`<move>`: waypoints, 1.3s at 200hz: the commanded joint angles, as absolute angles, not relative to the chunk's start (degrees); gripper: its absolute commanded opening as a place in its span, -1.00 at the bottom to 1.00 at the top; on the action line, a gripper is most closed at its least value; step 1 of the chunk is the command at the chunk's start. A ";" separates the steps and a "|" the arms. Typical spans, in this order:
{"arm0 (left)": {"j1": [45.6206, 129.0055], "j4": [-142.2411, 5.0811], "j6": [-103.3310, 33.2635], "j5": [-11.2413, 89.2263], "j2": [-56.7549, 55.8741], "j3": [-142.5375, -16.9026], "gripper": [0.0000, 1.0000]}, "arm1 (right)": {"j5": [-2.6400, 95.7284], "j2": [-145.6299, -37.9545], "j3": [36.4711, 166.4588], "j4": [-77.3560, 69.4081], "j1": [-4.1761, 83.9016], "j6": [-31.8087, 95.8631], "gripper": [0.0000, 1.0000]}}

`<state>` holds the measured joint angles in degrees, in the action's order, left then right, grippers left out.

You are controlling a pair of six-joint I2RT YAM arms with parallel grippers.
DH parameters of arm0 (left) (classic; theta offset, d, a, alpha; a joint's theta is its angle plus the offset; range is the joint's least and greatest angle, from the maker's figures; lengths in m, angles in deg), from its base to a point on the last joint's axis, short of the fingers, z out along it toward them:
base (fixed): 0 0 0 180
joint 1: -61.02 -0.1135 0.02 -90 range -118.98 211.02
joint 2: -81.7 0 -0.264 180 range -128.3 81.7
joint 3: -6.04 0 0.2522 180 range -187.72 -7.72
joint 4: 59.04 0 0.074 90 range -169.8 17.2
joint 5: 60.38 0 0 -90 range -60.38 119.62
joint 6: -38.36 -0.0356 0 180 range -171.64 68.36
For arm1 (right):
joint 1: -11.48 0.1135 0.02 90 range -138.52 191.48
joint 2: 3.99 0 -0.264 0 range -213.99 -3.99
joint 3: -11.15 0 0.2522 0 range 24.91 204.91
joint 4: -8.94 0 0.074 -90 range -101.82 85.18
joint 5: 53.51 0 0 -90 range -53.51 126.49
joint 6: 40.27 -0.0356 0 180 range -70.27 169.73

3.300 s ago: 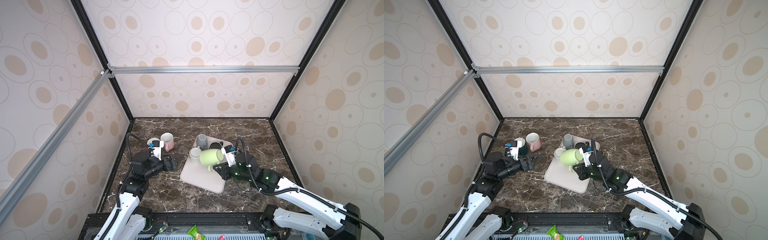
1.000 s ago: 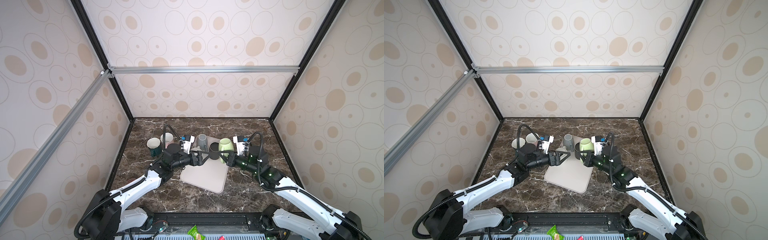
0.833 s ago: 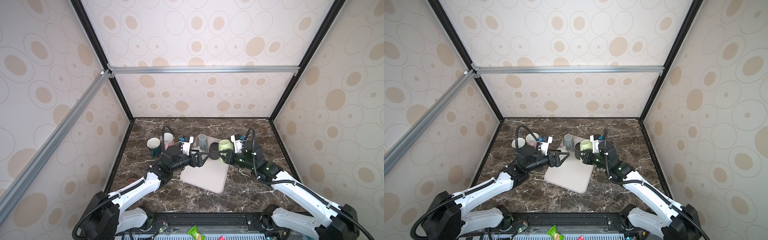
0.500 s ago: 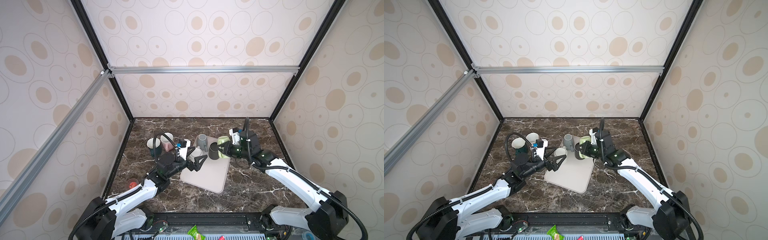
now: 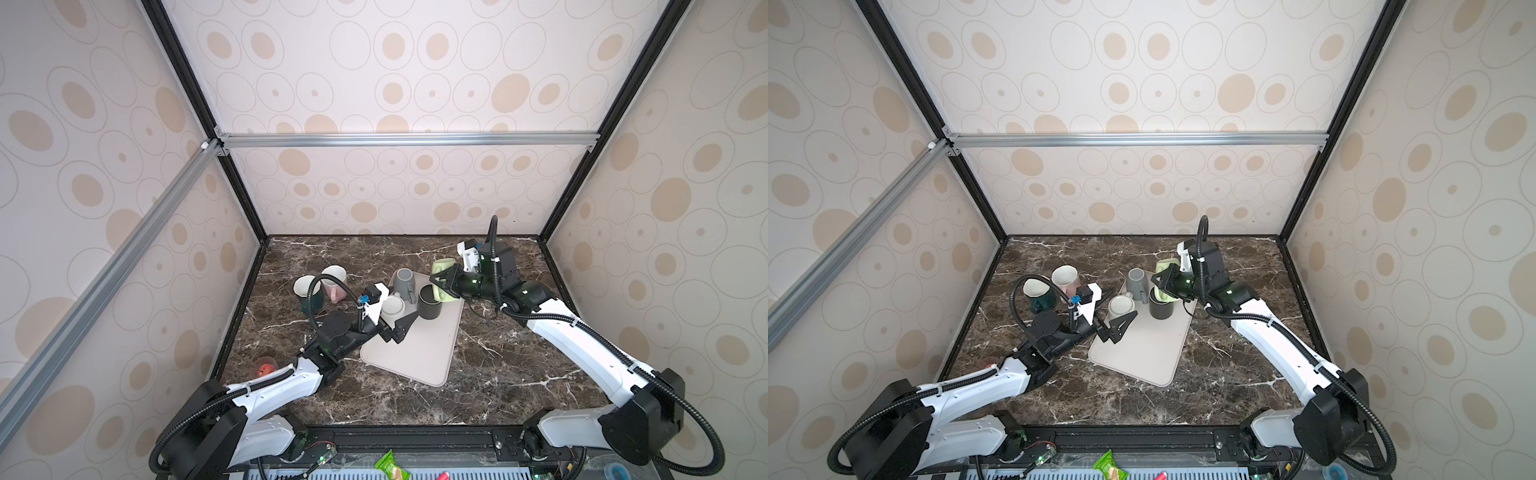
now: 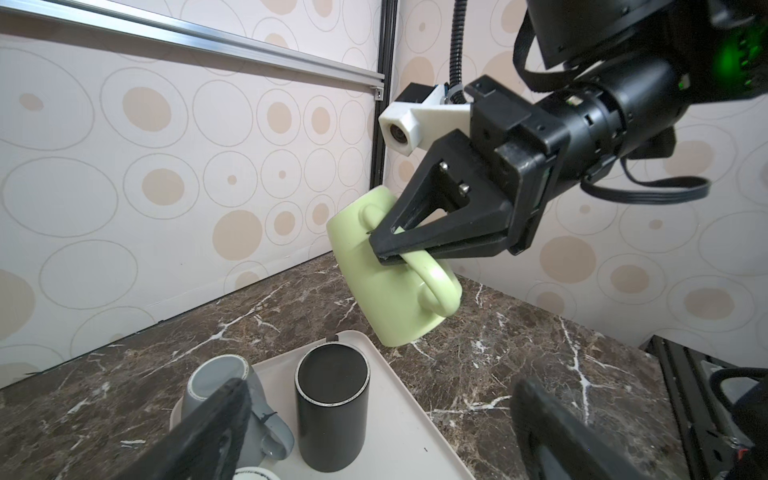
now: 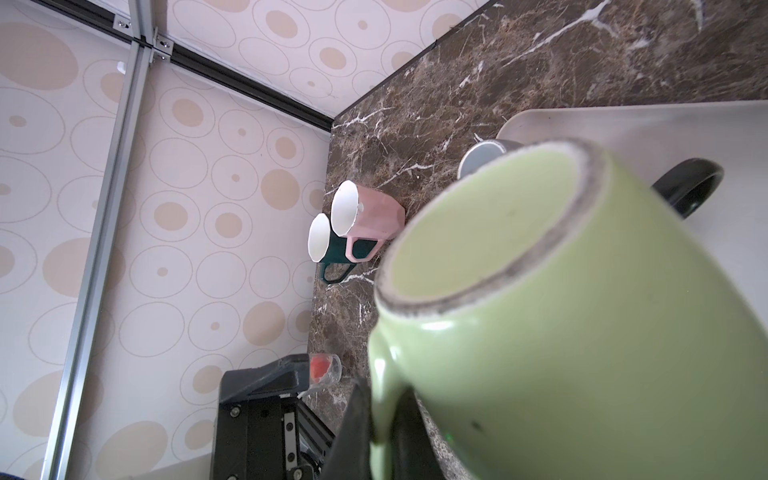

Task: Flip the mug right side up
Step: 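Grasp the light green mug's handle with the left gripper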

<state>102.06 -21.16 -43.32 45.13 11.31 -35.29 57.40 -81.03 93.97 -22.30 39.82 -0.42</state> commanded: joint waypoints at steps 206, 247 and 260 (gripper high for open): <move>114.85 -0.26 -62.20 23.59 -7.95 -43.66 0.75 | 67.81 -86.47 101.83 -13.08 37.72 -12.71 -1.00; 115.58 0.26 -65.93 19.19 -9.31 -44.33 0.32 | 68.52 -86.34 102.75 -15.33 37.64 -11.96 -1.00; 116.15 0.76 -68.43 17.09 -9.96 -44.91 0.29 | 69.27 -86.13 101.78 -13.55 37.65 -12.90 -1.00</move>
